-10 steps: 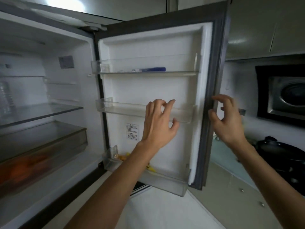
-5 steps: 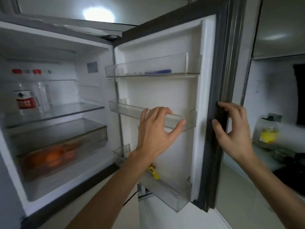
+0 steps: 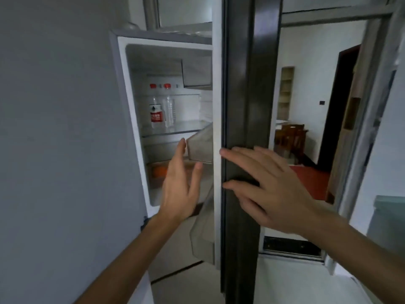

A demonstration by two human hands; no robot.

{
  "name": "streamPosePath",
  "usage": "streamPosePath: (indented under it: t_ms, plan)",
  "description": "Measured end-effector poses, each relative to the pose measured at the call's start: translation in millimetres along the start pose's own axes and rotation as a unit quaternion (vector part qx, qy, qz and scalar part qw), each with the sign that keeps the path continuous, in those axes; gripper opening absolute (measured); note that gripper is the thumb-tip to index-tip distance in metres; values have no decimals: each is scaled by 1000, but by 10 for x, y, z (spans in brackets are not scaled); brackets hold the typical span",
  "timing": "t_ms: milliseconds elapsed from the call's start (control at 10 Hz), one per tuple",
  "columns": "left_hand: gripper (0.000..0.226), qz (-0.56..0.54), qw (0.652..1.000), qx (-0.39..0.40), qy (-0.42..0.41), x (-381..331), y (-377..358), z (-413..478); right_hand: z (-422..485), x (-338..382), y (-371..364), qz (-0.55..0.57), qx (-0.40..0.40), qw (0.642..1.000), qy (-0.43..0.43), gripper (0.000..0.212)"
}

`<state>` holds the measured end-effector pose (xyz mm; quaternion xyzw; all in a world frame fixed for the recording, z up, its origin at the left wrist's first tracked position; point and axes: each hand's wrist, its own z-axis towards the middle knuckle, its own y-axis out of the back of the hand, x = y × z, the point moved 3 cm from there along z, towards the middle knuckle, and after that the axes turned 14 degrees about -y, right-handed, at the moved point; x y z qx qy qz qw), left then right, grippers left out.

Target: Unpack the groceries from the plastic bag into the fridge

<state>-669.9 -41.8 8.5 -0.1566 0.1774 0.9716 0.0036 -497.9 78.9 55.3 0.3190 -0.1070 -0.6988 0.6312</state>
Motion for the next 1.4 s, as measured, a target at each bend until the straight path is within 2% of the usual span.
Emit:
streamPosePath:
  t_ms: [100,200,300,400,600,700,900,1000,1100,1200,1300,1400]
  plan:
    - [63,30,999,-42,3,42,215,-288,341,356,-301,-14,10,999,40,29]
    - [58,32,996,-67,39,268,371,-569,731,663,-630,-40,1,998,51,42]
    - [68,74,992,-38,92,561,492,-860,1106,914,-1024,-71,2,996,59,53]
    - [84,97,986,7,134,886,579,-1060,1445,1098,-1448,-97,5,993,72,56]
    - [93,163,966,112,166,1746,604,-1058,2071,1344,-2251,-137,13,988,70,59]
    - [94,215,953,140,160,2190,560,-1030,2313,1385,-2597,-163,21,984,66,62]
    - [115,192,949,107,227,2918,608,-939,2671,1420,-3087,-202,23,978,49,60]
    - [123,191,943,140,232,3066,627,-923,2720,1429,-3196,-187,5,981,47,58]
    - [121,179,945,146,232,3077,622,-955,2733,1433,-3193,-181,13,983,39,53]
    - [123,162,943,162,241,2960,758,-904,2692,1468,-3104,-123,50,991,16,50]
    - [88,179,929,211,247,2771,1083,-876,2469,1577,-2988,-11,129,991,-31,48]
    - [43,237,904,235,268,2587,1474,-868,2129,1660,-2849,89,239,965,-62,37]
